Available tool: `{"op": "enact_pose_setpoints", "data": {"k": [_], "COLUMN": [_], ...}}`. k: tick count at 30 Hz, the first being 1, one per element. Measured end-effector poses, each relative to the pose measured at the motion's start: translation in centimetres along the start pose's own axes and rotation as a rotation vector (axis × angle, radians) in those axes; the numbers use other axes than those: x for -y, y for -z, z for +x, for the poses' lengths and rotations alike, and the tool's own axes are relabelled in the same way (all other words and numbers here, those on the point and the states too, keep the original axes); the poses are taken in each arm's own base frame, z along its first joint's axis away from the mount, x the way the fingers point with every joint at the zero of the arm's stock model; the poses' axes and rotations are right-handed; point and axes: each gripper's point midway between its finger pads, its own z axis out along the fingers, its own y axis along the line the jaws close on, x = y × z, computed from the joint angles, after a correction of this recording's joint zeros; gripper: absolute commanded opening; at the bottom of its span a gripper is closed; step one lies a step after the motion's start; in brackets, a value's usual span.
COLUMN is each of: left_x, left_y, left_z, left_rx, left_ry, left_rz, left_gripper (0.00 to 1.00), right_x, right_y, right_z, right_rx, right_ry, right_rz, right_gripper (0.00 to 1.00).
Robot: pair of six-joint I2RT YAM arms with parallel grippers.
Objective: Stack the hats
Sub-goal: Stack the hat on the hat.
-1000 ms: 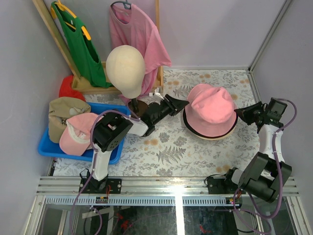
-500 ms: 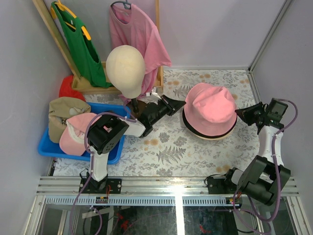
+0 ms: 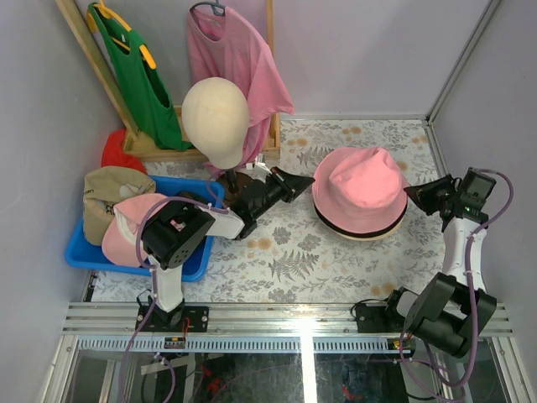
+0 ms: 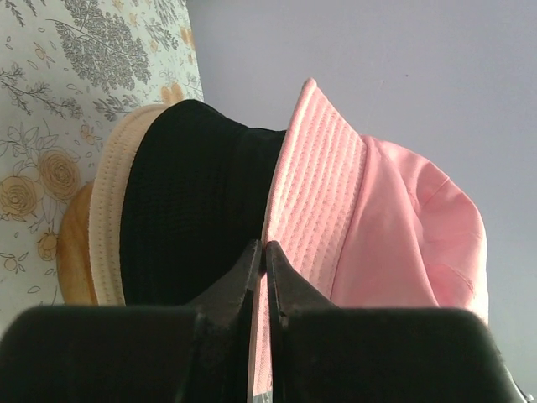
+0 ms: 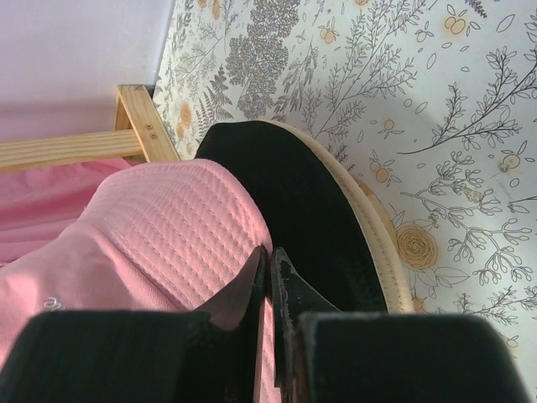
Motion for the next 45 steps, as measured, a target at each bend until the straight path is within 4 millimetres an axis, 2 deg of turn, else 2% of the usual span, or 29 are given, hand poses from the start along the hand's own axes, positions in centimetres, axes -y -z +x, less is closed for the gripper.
{"op": "enact_pose_setpoints", "data": {"k": [8, 18, 28, 37, 45], "left_x": [0.6, -2.1, -2.6, -3.5, -3.9], "left_y": [0.3, 0.1, -0.2, -0.8, -0.8], "left_z": [-0.1, 0.8, 1.5, 2.8, 3.2], "left_rx": [-0.005, -0.055, -0.092, -0.140, -0.163], "left_ry": [0.012, 0.006, -0.013, -0.057, -0.090], "left_rz": [-0.034, -0.190, -0.257, -0.326, -0.363], "left_gripper": [0.00, 0.00, 0.00, 0.00, 0.00], "right_x": [-0.5, -0.2, 0.0, 1.1, 2.0], "right_y": [0.4, 0.4, 0.2, -0.2, -0.5], "right_z": [-0.3, -0.3, -0.4, 0.2, 0.8], "right_rx": [0.009, 0.014, 0.012, -0.005, -0.017], "right_ry": [0.004, 0.030, 0.039, 0.050, 0.059], "right_rz": [-0.001, 0.008, 0.015, 0.033, 0.041], "right_gripper": [0.00, 0.00, 0.00, 0.00, 0.00]}}
